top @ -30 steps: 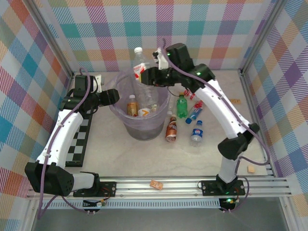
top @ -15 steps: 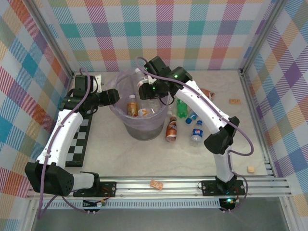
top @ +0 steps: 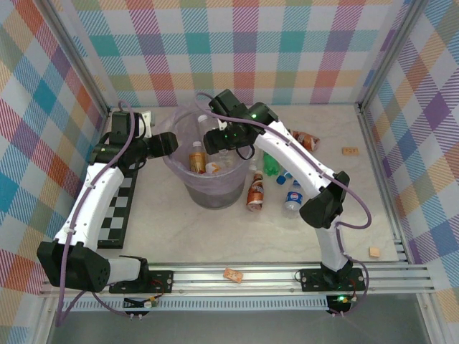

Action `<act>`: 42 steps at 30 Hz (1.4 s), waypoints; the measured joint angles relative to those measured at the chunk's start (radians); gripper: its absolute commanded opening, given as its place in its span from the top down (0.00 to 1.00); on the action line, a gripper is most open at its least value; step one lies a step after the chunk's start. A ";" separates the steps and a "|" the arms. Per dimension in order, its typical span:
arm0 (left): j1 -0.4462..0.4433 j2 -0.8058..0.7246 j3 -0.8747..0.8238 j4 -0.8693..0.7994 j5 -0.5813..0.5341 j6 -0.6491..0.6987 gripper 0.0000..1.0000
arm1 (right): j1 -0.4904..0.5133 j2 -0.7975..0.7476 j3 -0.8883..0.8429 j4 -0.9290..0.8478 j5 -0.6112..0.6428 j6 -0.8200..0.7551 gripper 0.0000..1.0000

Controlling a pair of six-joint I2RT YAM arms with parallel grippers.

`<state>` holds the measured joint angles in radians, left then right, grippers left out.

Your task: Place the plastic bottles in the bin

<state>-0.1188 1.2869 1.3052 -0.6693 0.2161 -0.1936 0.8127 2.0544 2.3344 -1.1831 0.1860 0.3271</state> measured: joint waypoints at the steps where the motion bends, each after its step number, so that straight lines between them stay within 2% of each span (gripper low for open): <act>1: 0.000 0.000 0.000 0.000 0.000 0.000 0.29 | 0.003 0.000 0.008 -0.003 0.005 -0.005 0.19; 6: 0.000 0.000 0.000 0.000 0.000 0.000 0.29 | 0.035 0.000 0.065 0.000 0.030 -0.032 0.23; 11: 0.000 0.000 0.000 0.000 0.000 0.000 0.29 | 0.053 0.003 0.140 0.003 0.034 -0.059 0.36; 18: 0.000 0.000 0.000 0.000 0.000 0.000 0.29 | 0.053 0.062 0.194 0.019 0.031 -0.076 0.47; 25: 0.000 0.000 0.000 0.000 0.000 0.000 0.29 | 0.052 0.135 0.146 0.046 0.043 -0.082 0.49; 31: 0.000 0.000 0.000 0.001 0.000 0.000 0.29 | 0.051 0.118 0.134 0.064 0.041 -0.081 0.49; 36: 0.000 0.000 0.000 0.000 0.000 0.000 0.29 | 0.051 0.115 0.161 0.052 0.022 -0.082 0.44; 42: 0.000 0.000 0.000 0.000 0.000 0.000 0.29 | 0.051 0.025 0.162 0.036 -0.025 -0.093 0.41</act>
<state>-0.1188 1.2869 1.3048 -0.6693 0.2161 -0.1936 0.8635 2.0792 2.4962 -1.1469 0.1608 0.2337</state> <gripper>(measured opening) 0.711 0.586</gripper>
